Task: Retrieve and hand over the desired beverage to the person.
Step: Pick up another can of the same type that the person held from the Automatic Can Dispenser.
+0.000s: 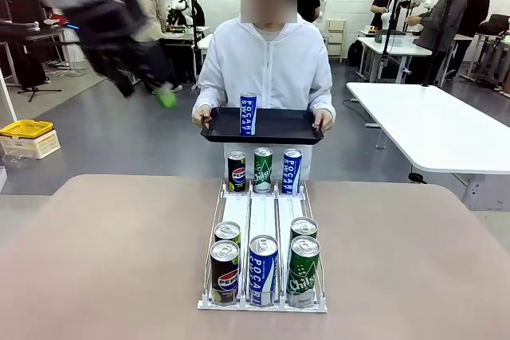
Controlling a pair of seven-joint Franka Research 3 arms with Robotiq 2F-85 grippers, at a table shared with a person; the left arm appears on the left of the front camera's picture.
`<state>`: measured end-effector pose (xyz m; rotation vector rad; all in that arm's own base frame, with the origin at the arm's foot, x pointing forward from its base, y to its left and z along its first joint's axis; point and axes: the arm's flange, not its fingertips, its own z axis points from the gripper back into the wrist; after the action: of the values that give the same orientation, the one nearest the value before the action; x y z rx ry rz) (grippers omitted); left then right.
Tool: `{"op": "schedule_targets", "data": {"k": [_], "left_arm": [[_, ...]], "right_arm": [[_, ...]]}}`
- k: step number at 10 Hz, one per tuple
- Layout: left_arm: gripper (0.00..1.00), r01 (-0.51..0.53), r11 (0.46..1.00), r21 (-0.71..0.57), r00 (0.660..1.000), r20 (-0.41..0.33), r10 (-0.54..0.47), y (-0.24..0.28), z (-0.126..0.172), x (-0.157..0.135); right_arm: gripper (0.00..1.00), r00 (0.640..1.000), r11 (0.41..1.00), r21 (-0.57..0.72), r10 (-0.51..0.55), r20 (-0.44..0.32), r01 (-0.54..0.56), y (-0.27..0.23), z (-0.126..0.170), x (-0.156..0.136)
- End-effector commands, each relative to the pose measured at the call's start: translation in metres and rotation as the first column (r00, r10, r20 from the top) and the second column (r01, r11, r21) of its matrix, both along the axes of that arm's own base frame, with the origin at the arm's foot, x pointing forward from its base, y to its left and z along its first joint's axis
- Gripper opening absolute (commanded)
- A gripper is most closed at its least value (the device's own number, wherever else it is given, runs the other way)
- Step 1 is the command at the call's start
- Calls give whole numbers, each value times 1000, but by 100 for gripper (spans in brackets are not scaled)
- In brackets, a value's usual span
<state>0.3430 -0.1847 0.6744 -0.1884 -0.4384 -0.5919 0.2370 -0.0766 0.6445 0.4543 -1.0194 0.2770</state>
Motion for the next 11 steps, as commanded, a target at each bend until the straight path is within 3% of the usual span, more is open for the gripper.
{"op": "schedule_targets", "data": {"k": [1,4,11], "left_arm": [[100,282,941,-186,959,72,-274,88,-9,-10],[100,244,880,-408,969,144,-203,173,-22,-8],[100,204,876,-436,976,156,-149,198,-21,-10]], "right_arm": [[100,1000,1000,14,23,3,-23,1,0,2],[100,1000,1000,14,23,3,-23,1,0,2],[100,1000,1000,14,23,3,-23,1,0,2]]}}
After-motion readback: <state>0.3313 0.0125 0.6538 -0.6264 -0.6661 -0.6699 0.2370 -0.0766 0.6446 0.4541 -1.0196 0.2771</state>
